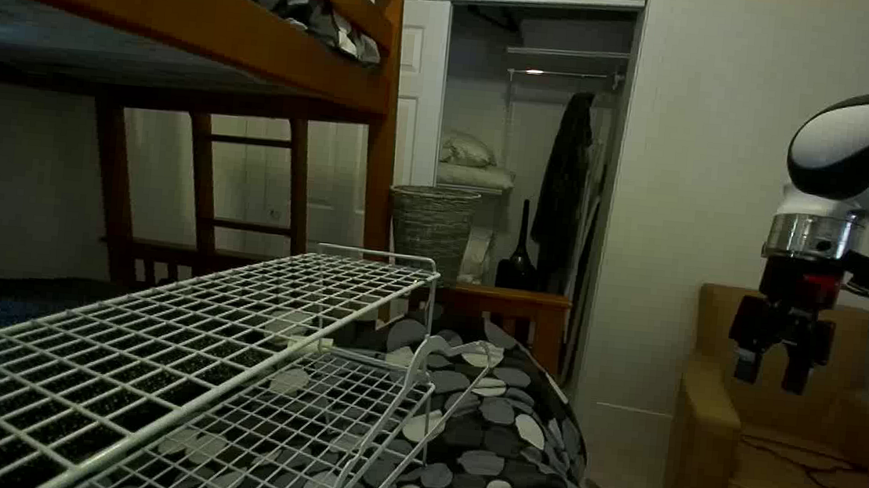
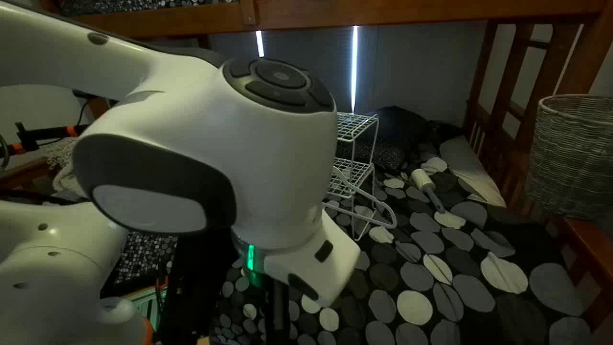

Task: Pick up the white coat hanger and put it on the bed

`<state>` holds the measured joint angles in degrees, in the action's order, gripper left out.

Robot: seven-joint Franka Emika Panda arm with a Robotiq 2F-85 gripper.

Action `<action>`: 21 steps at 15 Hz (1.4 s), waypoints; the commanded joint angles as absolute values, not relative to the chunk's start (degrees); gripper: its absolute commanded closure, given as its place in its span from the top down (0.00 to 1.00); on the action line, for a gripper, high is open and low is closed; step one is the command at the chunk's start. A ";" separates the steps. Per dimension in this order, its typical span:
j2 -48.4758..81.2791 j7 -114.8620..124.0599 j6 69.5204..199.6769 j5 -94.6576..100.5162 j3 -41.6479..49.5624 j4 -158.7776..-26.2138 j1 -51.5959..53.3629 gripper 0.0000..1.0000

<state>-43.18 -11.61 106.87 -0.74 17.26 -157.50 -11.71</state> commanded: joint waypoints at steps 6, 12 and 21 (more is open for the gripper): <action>-41.71 -8.19 108.85 -2.49 15.45 -157.27 -12.09 1.00; -30.36 16.07 124.73 -9.68 3.06 -154.00 -9.94 1.00; -8.14 37.41 122.83 -9.93 -3.71 -134.83 -7.30 1.00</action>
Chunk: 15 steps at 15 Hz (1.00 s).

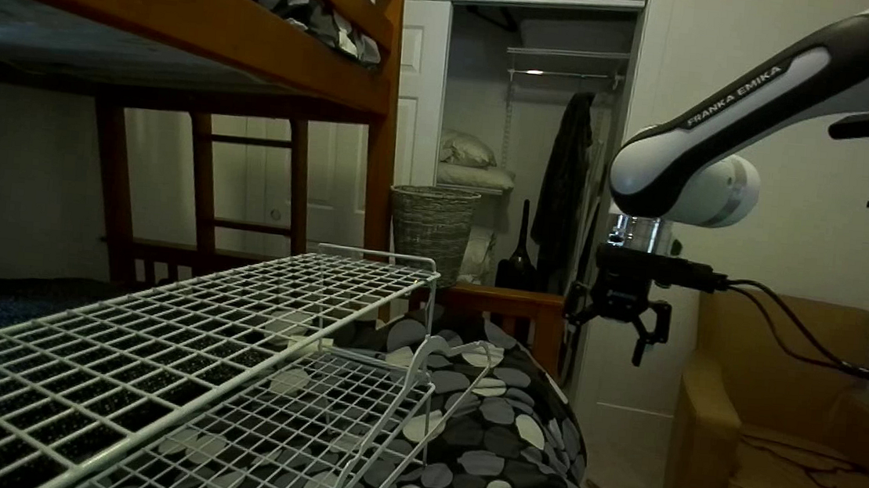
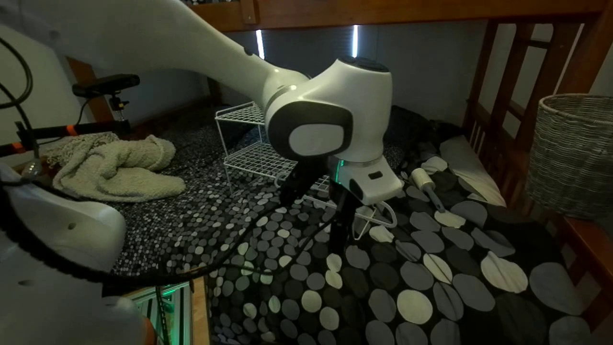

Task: Pick up the white coat hanger and put it on the bed

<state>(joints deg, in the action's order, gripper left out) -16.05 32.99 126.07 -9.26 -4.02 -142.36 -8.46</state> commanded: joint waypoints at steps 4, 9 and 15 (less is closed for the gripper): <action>-1.63 40.17 120.59 -12.59 -2.93 -127.48 -4.67 1.00; 3.67 42.02 117.70 -16.42 -2.99 -119.58 -1.78 1.00; 3.26 41.59 119.04 -15.28 -2.48 -120.10 -0.94 1.00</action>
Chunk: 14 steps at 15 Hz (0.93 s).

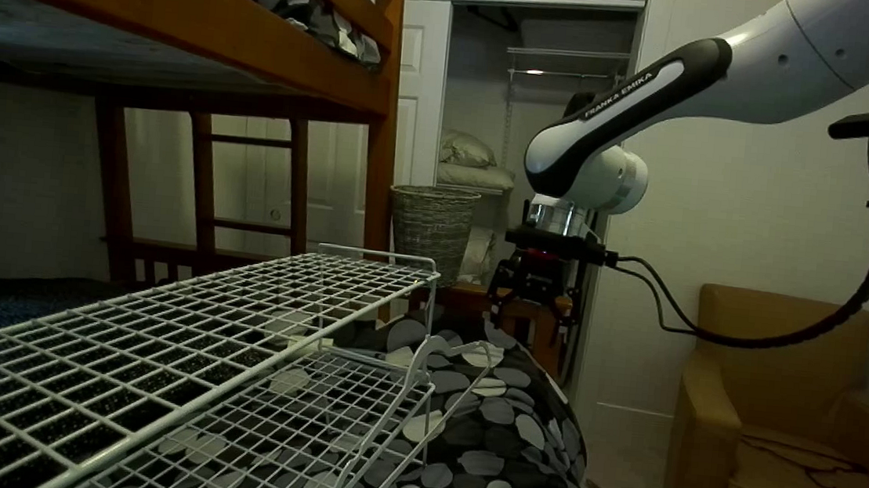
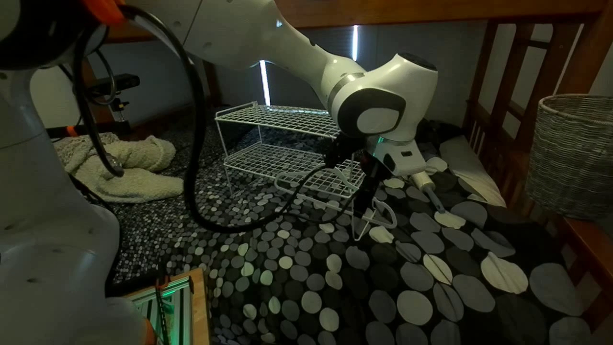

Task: Pick up the white coat hanger and put it on the bed

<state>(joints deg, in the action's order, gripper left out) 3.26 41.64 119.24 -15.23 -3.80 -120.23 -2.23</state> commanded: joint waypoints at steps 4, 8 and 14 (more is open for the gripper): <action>3.61 43.22 120.03 -15.56 -2.44 -120.38 -0.78 1.00; 5.99 44.65 120.72 -16.29 -2.59 -119.15 -0.20 1.00; 8.92 46.53 121.81 -18.09 -2.31 -116.06 0.33 1.00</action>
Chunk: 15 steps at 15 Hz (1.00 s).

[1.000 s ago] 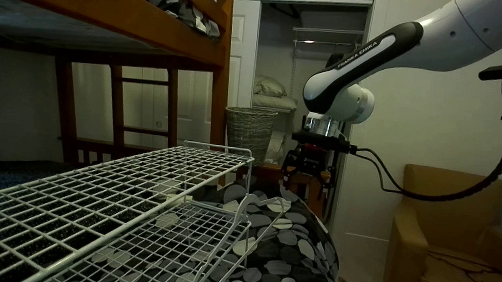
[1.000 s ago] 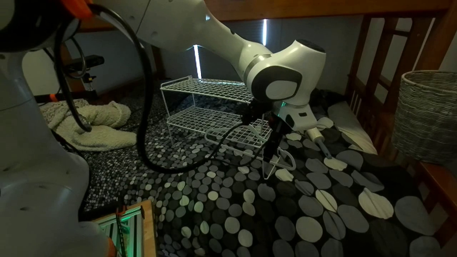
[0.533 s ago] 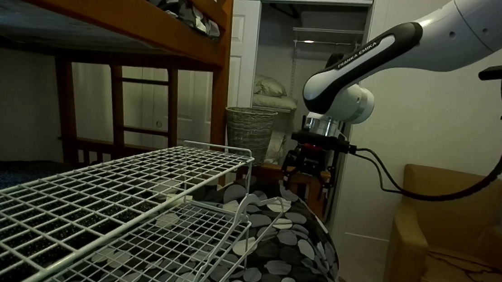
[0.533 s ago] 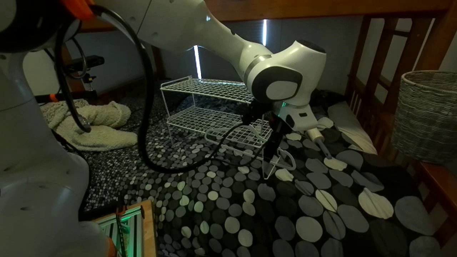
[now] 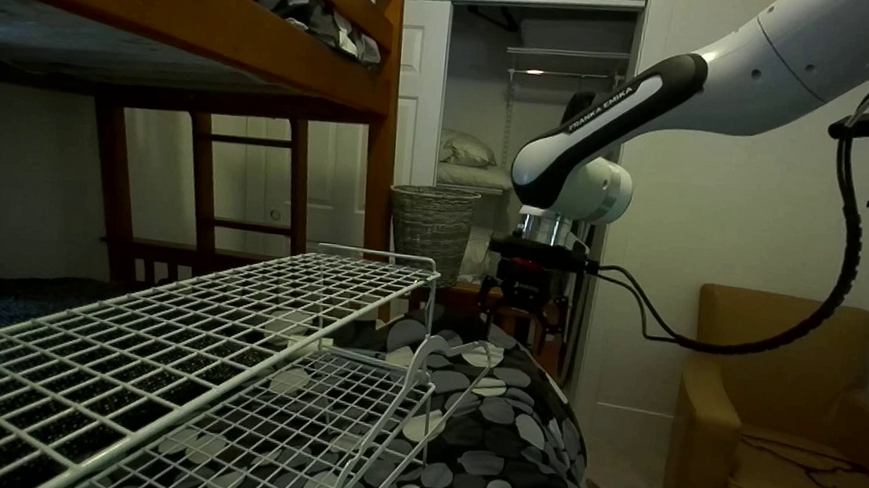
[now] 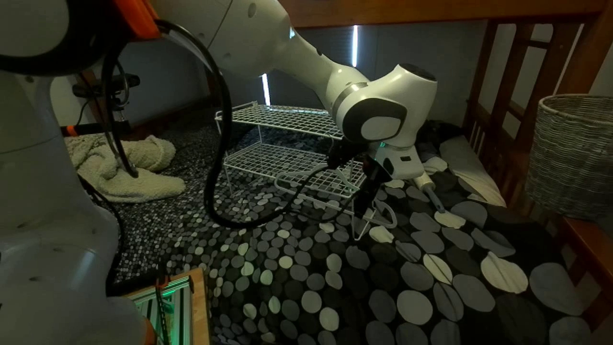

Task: Pick up the white coat hanger and put it on the bed

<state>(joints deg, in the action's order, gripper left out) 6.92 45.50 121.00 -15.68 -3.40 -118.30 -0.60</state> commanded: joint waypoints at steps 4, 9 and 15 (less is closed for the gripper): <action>10.96 47.69 122.03 -19.83 -2.30 -113.60 0.57 1.00; 15.47 49.26 120.80 -18.37 -2.20 -109.09 1.69 1.00; 21.42 48.24 116.80 -18.26 -2.22 -101.87 2.63 0.79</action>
<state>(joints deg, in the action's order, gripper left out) 17.90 48.00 120.24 -18.57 -3.14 -106.41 1.72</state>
